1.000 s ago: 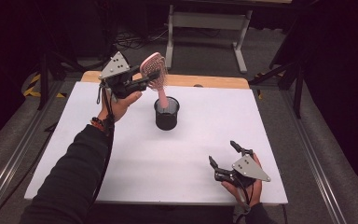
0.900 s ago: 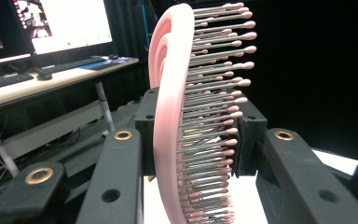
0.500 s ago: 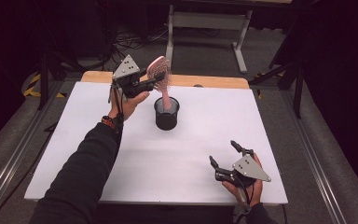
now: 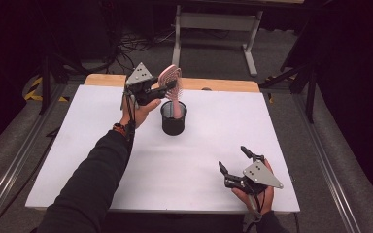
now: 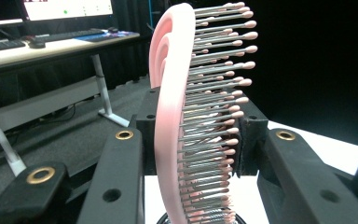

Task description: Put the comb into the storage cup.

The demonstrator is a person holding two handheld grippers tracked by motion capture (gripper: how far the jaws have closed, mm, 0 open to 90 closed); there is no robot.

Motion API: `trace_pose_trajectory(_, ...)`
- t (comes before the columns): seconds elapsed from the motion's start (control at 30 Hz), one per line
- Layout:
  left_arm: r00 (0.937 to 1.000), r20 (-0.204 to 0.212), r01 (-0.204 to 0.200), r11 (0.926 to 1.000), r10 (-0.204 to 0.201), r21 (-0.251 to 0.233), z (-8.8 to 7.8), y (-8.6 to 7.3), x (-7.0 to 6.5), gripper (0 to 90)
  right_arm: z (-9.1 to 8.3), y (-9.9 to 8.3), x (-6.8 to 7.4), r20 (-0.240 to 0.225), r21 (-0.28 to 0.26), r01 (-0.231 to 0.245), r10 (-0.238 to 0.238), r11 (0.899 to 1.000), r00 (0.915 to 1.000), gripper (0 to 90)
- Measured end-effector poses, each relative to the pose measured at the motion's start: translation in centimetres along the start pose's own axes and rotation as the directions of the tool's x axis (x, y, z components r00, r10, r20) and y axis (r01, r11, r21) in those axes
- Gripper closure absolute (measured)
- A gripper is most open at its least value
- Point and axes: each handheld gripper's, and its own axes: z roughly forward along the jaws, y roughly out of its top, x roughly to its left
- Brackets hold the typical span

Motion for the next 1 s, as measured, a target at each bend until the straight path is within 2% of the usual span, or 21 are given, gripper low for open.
trace_pose_trajectory(0.27,0.9995,0.003,0.033,0.9993,-0.033,0.017,0.4,-1.0,-0.1,63.4,0.1,0.0,0.0,-0.007,0.004,-0.003,0.003,1.0,1.0,13.8)
trace_pose_trajectory(0.37,0.9987,0.017,0.047,0.9987,-0.047,0.021,0.4,-1.6,-0.1,63.4,0.1,-0.1,0.0,-0.008,0.008,-0.002,0.002,1.0,1.0,13.8)
trace_pose_trajectory(0.43,0.9986,0.009,0.051,0.9984,-0.052,0.025,0.4,-1.8,-0.1,63.3,0.1,-0.1,0.0,-0.009,0.007,-0.004,0.004,1.0,1.0,13.8)
trace_pose_trajectory(0.5,0.9975,0.012,0.069,0.9973,-0.07,0.025,0.4,-2.3,0.0,63.3,0.1,-0.1,0.0,-0.011,0.011,-0.003,0.003,1.0,0.9999,13.8)
trace_pose_trajectory(1.0,0.9963,0.013,0.085,0.9961,-0.085,0.025,0.7,-3.6,-0.5,63.2,0.2,-0.1,0.1,-0.019,0.018,-0.004,0.004,1.0,0.9998,14.0)
